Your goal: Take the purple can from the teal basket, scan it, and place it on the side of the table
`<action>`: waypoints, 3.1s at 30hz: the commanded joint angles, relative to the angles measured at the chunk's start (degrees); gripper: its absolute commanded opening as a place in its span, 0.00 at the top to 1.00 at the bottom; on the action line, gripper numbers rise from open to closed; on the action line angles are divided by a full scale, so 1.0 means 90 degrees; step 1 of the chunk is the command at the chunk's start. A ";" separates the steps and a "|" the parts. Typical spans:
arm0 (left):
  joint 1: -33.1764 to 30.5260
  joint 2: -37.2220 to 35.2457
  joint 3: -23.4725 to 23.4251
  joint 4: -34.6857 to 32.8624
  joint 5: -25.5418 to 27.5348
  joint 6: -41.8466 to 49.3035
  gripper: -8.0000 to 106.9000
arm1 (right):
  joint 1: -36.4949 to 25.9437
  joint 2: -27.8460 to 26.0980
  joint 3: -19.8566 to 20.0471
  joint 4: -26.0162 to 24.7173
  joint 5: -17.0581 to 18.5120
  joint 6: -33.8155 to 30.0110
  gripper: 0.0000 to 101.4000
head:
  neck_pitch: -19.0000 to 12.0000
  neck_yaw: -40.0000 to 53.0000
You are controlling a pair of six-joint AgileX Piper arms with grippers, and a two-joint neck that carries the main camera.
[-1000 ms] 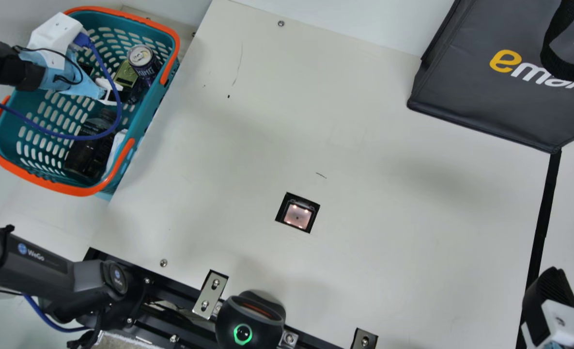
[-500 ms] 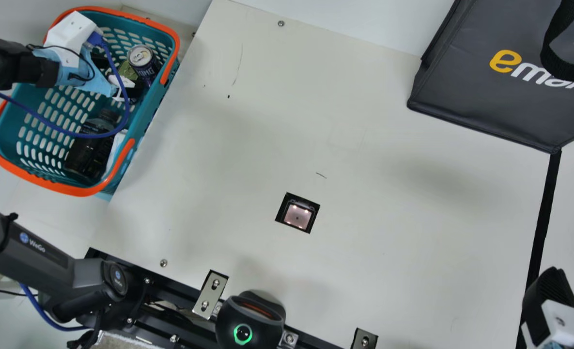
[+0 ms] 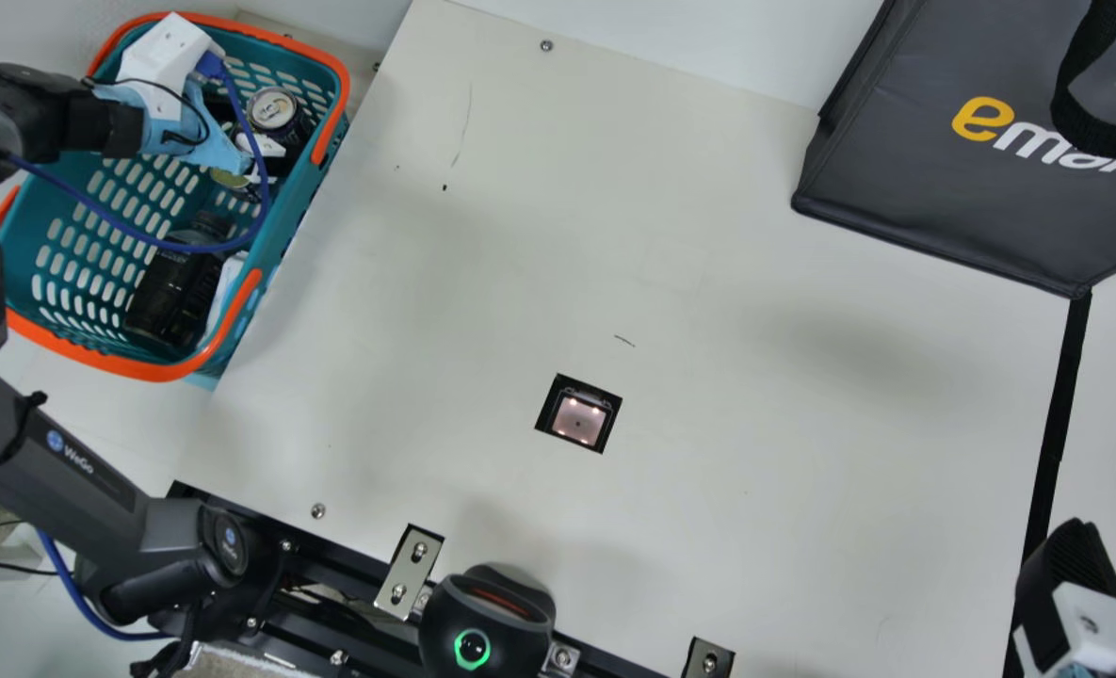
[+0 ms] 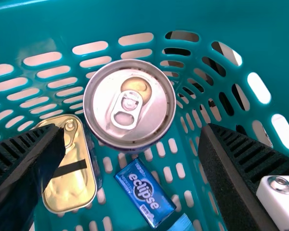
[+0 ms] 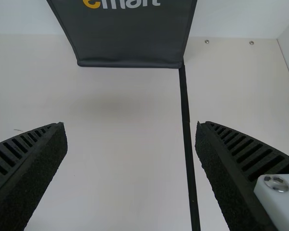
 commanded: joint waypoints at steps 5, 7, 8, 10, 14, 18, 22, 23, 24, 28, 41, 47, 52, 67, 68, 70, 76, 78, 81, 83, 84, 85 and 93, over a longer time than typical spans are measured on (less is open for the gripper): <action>-0.0045 0.0046 0.0018 -0.0174 0.0005 0.0098 0.38 | 0.0000 0.0000 0.0000 0.0000 0.0000 0.0000 0.06 | -0.0184 0.0015; -0.0046 0.0051 0.0036 -0.0248 0.0016 0.0146 0.50 | 0.0000 0.0000 0.0000 0.0000 0.0000 0.0000 0.06 | -0.0184 0.0015; -0.0045 0.0051 0.0044 -0.0283 0.0020 0.0169 0.55 | 0.0000 0.0000 0.0000 0.0000 0.0000 0.0000 0.06 | -0.0184 0.0015; -0.0037 0.0048 0.0065 -0.0351 0.0019 0.0228 0.67 | 0.0000 0.0000 0.0000 0.0000 0.0000 0.0000 0.06 | -0.0184 0.0015; 0.0007 0.0012 0.0105 -0.0436 0.0040 0.0287 0.90 | 0.0000 0.0000 0.0000 0.0000 0.0000 0.0000 0.06 | -0.0184 0.0015; 0.0095 -0.0106 0.0171 -0.0486 0.0101 0.0273 1.00 | 0.0000 0.0000 0.0000 0.0000 0.0000 0.0000 0.06 | -0.0184 0.0015; 0.0204 -0.0259 0.0282 -0.0499 0.0161 0.0249 1.00 | 0.0000 0.0000 0.0000 0.0000 0.0000 0.0000 0.06 | -0.0184 0.0015; 0.0230 -0.0296 0.0313 -0.0488 0.0177 0.0235 0.97 | 0.0000 0.0000 0.0000 0.0000 0.0000 0.0000 0.06 | -0.0184 0.0015; 0.0252 -0.0332 0.0341 -0.0469 0.0185 0.0225 0.94 | 0.0000 0.0000 0.0000 0.0000 0.0000 0.0000 0.06 | -0.0184 0.0015; 0.0316 -0.0453 0.0439 -0.0370 0.0198 0.0177 0.83 | 0.0000 0.0000 0.0000 0.0000 0.0000 0.0000 0.06 | -0.0184 0.0015; 0.0374 -0.0638 0.0577 -0.0043 0.0282 0.0067 0.45 | 0.0000 0.0000 0.0000 0.0000 0.0000 0.0000 0.06 | -0.0184 0.0015; 0.0381 -0.0679 0.0616 0.0032 0.0326 0.0031 0.27 | 0.0000 0.0000 0.0000 0.0000 0.0000 0.0000 0.06 | -0.0184 0.0015; 0.0393 -0.0670 0.0601 0.0075 0.0398 -0.0036 0.15 | 0.0000 0.0000 0.0000 0.0000 0.0000 0.0000 0.06 | -0.0184 0.0015; 0.0132 -0.0131 0.0111 -0.0243 0.0445 -0.0112 0.15 | 0.0000 0.0000 0.0000 0.0000 0.0000 0.0000 0.06 | -0.0184 0.0015; 0.0102 -0.0093 0.0080 -0.0270 0.0434 -0.0110 0.15 | 0.0000 0.0000 0.0000 0.0000 0.0000 0.0000 0.06 | -0.0184 0.0015; 0.0044 -0.0019 0.0019 -0.0322 0.0412 -0.0107 0.15 | 0.0000 0.0000 0.0000 0.0000 0.0000 0.0000 0.06 | -0.0184 0.0015; -0.0115 0.0199 -0.0153 -0.0451 0.0351 -0.0111 0.15 | 0.0000 0.0000 0.0000 0.0000 0.0000 0.0000 0.06 | -0.0184 0.0015; -0.0160 0.0258 -0.0202 -0.0474 0.0332 -0.0128 0.15 | 0.0000 0.0000 0.0000 0.0000 0.0000 0.0000 0.06 | -0.0184 0.0015; -0.0216 0.0334 -0.0266 -0.0498 0.0308 -0.0157 0.15 | 0.0000 0.0000 0.0000 0.0000 0.0000 0.0000 0.06 | -0.0184 0.0015; -0.0244 0.0377 -0.0297 -0.0509 0.0292 -0.0166 0.21 | 0.0000 0.0000 0.0000 0.0000 0.0000 0.0000 0.06 | -0.0184 0.0015; -0.0254 0.0401 -0.0315 -0.0511 0.0289 -0.0170 0.26 | 0.0000 0.0000 0.0000 0.0000 0.0000 0.0000 0.06 | -0.0184 0.0015; -0.0263 0.0420 -0.0328 -0.0512 0.0290 -0.0175 0.32 | 0.0000 0.0000 0.0000 0.0000 0.0000 0.0000 0.06 | -0.0184 0.0015; -0.0252 0.0430 -0.0368 -0.0493 0.0353 -0.0279 0.79 | 0.0000 0.0000 0.0000 0.0000 0.0000 0.0000 0.06 | -0.0184 0.0015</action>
